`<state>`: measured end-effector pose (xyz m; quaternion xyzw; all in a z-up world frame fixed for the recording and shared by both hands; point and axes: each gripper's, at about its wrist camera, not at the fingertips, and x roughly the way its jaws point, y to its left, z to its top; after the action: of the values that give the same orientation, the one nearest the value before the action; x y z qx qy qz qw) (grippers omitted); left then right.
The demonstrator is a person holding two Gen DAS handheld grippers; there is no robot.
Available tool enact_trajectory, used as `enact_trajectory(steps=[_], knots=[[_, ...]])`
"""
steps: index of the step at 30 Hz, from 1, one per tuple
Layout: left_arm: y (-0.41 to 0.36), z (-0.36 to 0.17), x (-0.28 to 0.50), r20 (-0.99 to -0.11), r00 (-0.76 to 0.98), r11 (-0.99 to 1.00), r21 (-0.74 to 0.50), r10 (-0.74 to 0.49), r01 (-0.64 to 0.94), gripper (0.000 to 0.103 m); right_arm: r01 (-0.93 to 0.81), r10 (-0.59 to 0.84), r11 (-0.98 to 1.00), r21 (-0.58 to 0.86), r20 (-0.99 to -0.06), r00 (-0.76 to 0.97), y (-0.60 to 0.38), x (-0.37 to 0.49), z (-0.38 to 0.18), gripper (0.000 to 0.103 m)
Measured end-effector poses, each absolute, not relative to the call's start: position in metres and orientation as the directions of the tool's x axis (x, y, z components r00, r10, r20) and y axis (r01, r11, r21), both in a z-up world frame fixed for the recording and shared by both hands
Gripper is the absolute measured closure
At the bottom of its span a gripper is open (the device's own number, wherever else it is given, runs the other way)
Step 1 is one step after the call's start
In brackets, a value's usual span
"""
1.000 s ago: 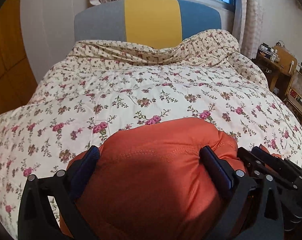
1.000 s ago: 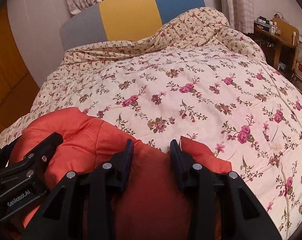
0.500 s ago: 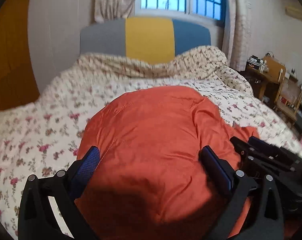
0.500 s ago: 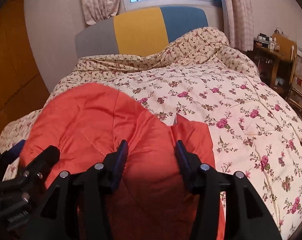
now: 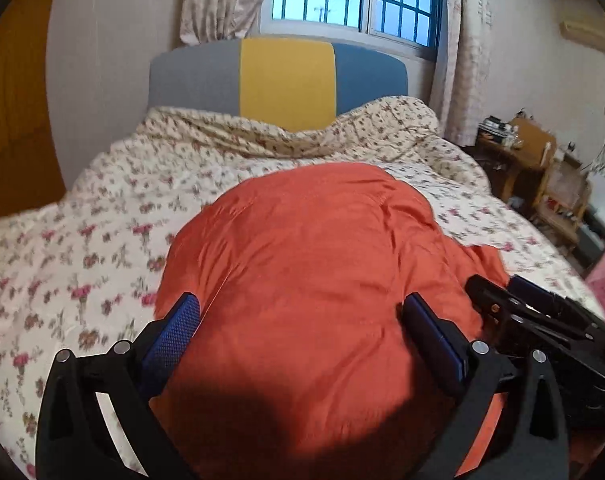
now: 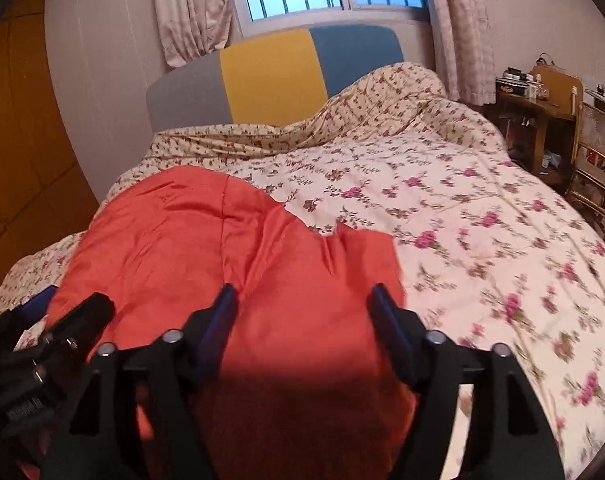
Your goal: Fold large clothes
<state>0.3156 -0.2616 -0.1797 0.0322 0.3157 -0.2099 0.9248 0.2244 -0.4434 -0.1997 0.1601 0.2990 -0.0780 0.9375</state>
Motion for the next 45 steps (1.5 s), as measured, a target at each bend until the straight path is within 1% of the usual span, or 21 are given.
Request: enact_trajectory(steps=[3, 4, 8, 10, 12, 15, 17, 19, 24, 26, 27, 29, 30, 32, 33, 35, 39, 41, 45], knots=[[-0.237, -0.176, 0.308, -0.615, 0.683, 0.907, -0.145, -0.395, 0.394, 0.003, 0.243, -0.012, 0.918, 0.314, -0.59, 0.807, -0.45, 0.196, -0.199, 0.017], [-0.226, -0.176, 0.306, -0.62, 0.677, 0.91, -0.168, -0.397, 0.379, 0.003, 0.25, -0.009, 0.913, 0.324, -0.595, 0.804, -0.452, 0.19, -0.199, 0.014], [-0.199, -0.183, 0.306, -0.663, 0.628, 0.908, -0.227, -0.408, 0.351, 0.003, 0.28, 0.019, 0.883, 0.376, -0.626, 0.779, -0.464, 0.165, -0.203, 0.012], [-0.189, -0.189, 0.308, -0.686, 0.576, 0.891, -0.275, -0.445, 0.361, 0.003, 0.288, 0.049, 0.868, 0.404, -0.647, 0.761, -0.467, 0.16, -0.207, 0.012], [-0.182, -0.194, 0.308, -0.703, 0.516, 0.868, -0.33, -0.489, 0.371, 0.003, 0.295, 0.084, 0.86, 0.416, -0.686, 0.723, -0.468, 0.163, -0.214, 0.012], [-0.183, -0.203, 0.307, -0.724, 0.42, 0.827, -0.39, -0.547, 0.404, 0.003, 0.304, 0.135, 0.831, 0.465, -0.699, 0.702, -0.472, 0.168, -0.224, 0.01], [-0.184, -0.206, 0.306, -0.727, 0.389, 0.812, -0.411, -0.566, 0.414, 0.003, 0.311, 0.178, 0.805, 0.505, -0.706, 0.686, -0.478, 0.173, -0.23, 0.008], [-0.185, -0.209, 0.307, -0.726, 0.367, 0.801, -0.433, -0.582, 0.414, 0.003, 0.312, 0.225, 0.777, 0.546, -0.705, 0.673, -0.483, 0.178, -0.237, 0.008], [-0.19, -0.216, 0.311, -0.723, 0.333, 0.784, -0.469, -0.606, 0.407, 0.003, 0.265, 0.333, 0.727, 0.634, -0.662, 0.671, -0.49, 0.189, -0.245, 0.008], [-0.194, -0.213, 0.309, -0.727, 0.342, 0.79, -0.45, -0.595, 0.417, 0.003, 0.235, 0.374, 0.71, 0.664, -0.638, 0.673, -0.491, 0.193, -0.244, 0.02], [-0.197, -0.212, 0.306, -0.73, 0.35, 0.793, -0.43, -0.587, 0.431, 0.003, 0.224, 0.394, 0.701, 0.677, -0.629, 0.67, -0.49, 0.194, -0.243, 0.023], [-0.202, -0.207, 0.299, -0.733, 0.379, 0.802, -0.379, -0.565, 0.462, 0.009, 0.209, 0.408, 0.696, 0.687, -0.618, 0.671, -0.49, 0.194, -0.241, 0.034], [-0.203, -0.203, 0.296, -0.732, 0.399, 0.808, -0.353, -0.553, 0.472, 0.011, 0.205, 0.409, 0.696, 0.688, -0.615, 0.674, -0.489, 0.193, -0.239, 0.037], [-0.206, -0.196, 0.287, -0.724, 0.446, 0.82, -0.294, -0.527, 0.491, 0.021, 0.205, 0.405, 0.687, 0.697, -0.601, 0.689, -0.488, 0.19, -0.235, 0.046], [-0.208, -0.193, 0.282, -0.718, 0.469, 0.825, -0.265, -0.515, 0.499, 0.023, 0.203, 0.398, 0.685, 0.7, -0.593, 0.7, -0.487, 0.188, -0.232, 0.048], [-0.212, -0.185, 0.275, -0.704, 0.505, 0.83, -0.221, -0.499, 0.511, 0.03, 0.19, 0.388, 0.685, 0.704, -0.573, 0.722, -0.485, 0.181, -0.226, 0.055], [-0.211, -0.171, 0.264, -0.67, 0.566, 0.834, -0.15, -0.48, 0.531, 0.037, 0.161, 0.396, 0.67, 0.725, -0.532, 0.748, -0.475, 0.179, -0.214, 0.058], [-0.206, -0.162, 0.259, -0.649, 0.596, 0.838, -0.123, -0.473, 0.531, 0.043, 0.136, 0.41, 0.666, 0.734, -0.512, 0.755, -0.468, 0.179, -0.208, 0.059], [-0.187, -0.143, 0.256, -0.602, 0.65, 0.85, -0.096, -0.464, 0.518, 0.048, 0.073, 0.439, 0.665, 0.744, -0.467, 0.768, -0.444, 0.182, -0.193, 0.061]])
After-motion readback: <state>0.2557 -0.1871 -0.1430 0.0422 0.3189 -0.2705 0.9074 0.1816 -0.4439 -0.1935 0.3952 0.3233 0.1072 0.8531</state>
